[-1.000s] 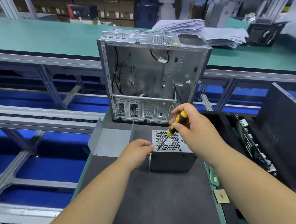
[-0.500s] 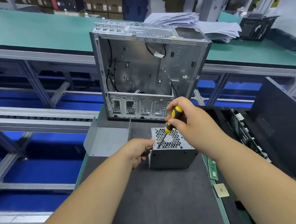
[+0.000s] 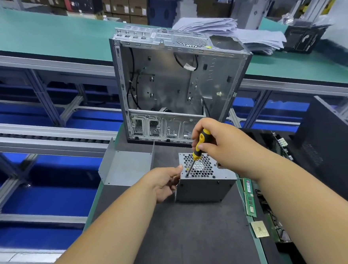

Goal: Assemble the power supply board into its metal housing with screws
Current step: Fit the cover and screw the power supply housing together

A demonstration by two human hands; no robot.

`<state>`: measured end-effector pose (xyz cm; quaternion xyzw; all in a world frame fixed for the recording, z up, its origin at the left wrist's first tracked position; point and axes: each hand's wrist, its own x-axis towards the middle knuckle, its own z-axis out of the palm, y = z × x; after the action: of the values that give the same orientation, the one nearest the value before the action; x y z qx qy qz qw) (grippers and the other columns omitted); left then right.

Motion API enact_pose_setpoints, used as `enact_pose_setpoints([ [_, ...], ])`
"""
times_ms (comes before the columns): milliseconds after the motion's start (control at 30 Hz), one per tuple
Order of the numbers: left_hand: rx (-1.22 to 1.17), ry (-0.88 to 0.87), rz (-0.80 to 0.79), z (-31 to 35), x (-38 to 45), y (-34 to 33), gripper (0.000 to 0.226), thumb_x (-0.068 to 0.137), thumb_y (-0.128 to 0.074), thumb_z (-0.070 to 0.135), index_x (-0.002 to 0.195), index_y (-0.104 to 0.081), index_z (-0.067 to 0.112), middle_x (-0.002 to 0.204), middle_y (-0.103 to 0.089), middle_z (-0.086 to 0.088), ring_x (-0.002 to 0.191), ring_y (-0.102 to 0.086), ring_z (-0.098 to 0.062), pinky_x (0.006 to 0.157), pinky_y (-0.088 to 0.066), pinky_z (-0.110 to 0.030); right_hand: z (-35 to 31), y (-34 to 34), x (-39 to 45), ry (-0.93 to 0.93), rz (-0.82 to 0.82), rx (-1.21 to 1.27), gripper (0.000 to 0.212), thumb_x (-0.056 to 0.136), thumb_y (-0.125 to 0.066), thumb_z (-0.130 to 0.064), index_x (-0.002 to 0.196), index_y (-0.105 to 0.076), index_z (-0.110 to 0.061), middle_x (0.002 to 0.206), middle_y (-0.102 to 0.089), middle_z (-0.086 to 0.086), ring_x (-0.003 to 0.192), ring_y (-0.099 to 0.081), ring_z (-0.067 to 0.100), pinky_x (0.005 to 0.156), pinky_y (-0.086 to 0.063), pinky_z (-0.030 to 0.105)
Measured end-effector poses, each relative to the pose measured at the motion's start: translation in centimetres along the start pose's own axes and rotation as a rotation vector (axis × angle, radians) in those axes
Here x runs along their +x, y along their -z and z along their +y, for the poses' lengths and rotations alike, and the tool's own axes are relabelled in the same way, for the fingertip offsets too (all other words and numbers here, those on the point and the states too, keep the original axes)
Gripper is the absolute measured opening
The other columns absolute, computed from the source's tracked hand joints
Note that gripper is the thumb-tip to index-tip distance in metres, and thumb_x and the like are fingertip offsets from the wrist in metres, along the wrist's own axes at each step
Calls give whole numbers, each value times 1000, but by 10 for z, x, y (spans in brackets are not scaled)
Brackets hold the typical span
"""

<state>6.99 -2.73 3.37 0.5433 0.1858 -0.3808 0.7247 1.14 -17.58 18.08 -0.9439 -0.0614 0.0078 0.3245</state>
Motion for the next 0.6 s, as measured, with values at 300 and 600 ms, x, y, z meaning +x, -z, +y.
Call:
enact_pose_setpoints([
  [300,-12,10,1,-1,-3,-2,28,91,-67,19,67,-54,16,44,-52,9,40,-42,-3,54,-28,-21,-13,-12,18,-41,156,-587,43,91,-57,-50,67,-34,-23,59,-46,-4,55,-42,17,45,-26,27],
  [600,-6,10,8,0,-3,-2,26,91,-68,19,68,-57,15,44,-53,8,39,-43,-4,55,-30,-21,-6,-2,21,-39,78,-190,8,93,-58,-33,94,-51,-28,80,-59,-5,70,-59,15,57,-47,33],
])
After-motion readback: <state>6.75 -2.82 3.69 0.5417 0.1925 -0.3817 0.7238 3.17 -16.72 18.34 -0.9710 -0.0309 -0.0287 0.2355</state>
